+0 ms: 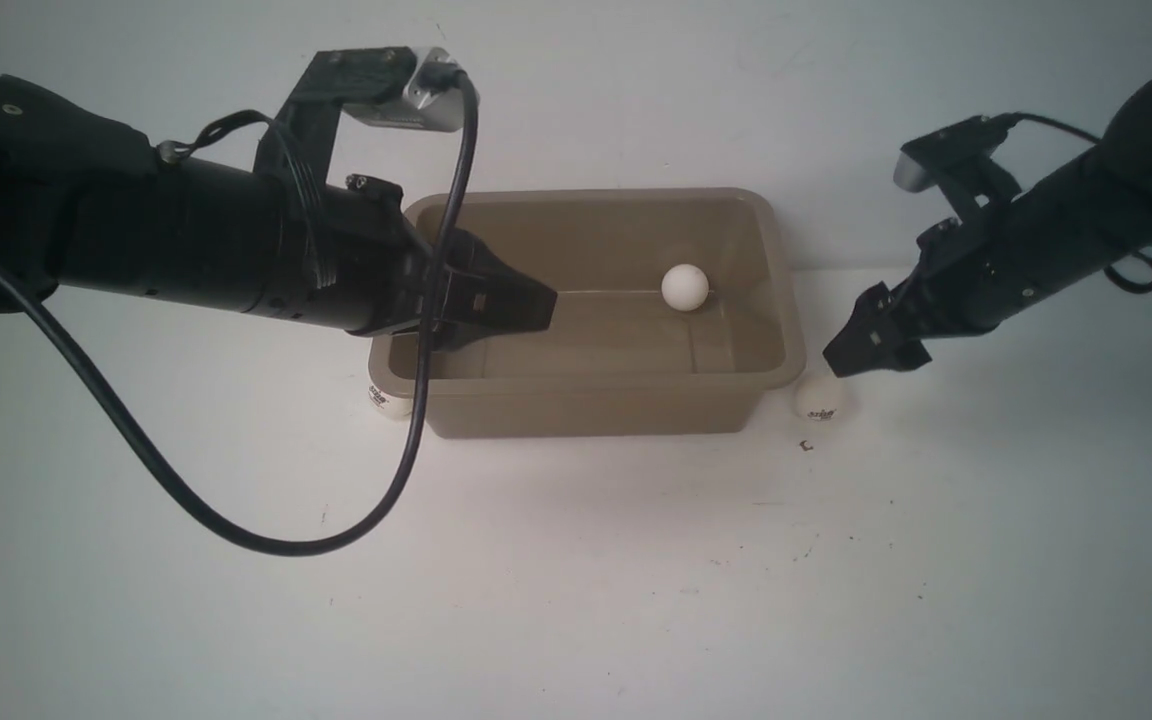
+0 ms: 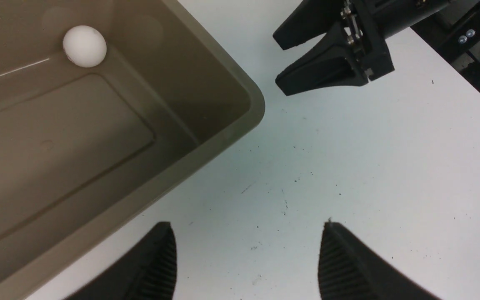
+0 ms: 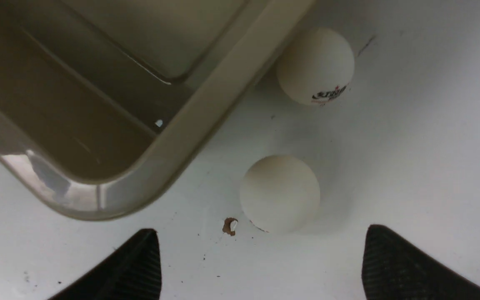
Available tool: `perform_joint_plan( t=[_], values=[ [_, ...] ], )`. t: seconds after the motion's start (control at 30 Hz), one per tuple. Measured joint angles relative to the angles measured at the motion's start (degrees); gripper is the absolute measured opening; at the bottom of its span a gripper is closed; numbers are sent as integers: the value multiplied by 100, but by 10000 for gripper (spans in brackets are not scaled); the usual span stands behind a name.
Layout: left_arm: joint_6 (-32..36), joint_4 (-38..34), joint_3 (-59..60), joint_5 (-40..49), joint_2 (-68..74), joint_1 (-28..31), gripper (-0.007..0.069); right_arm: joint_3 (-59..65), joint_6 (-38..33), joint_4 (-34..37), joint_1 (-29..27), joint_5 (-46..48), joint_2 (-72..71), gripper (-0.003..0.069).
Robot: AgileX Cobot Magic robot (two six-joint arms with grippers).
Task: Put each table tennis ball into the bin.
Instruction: Use the right arm to clamp the table tennis ball closest to it
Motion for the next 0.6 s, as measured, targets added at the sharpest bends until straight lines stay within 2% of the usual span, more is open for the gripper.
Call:
perform_joint_plan(
  t=[0.27,0.6],
  values=[
    [5,-46,0,0,0,0,417,-10,-60,7,0,-61,315,585],
    [5,-57,0,0,0,0,417,-10,-436,345,171,-393,460,585]
  ],
)
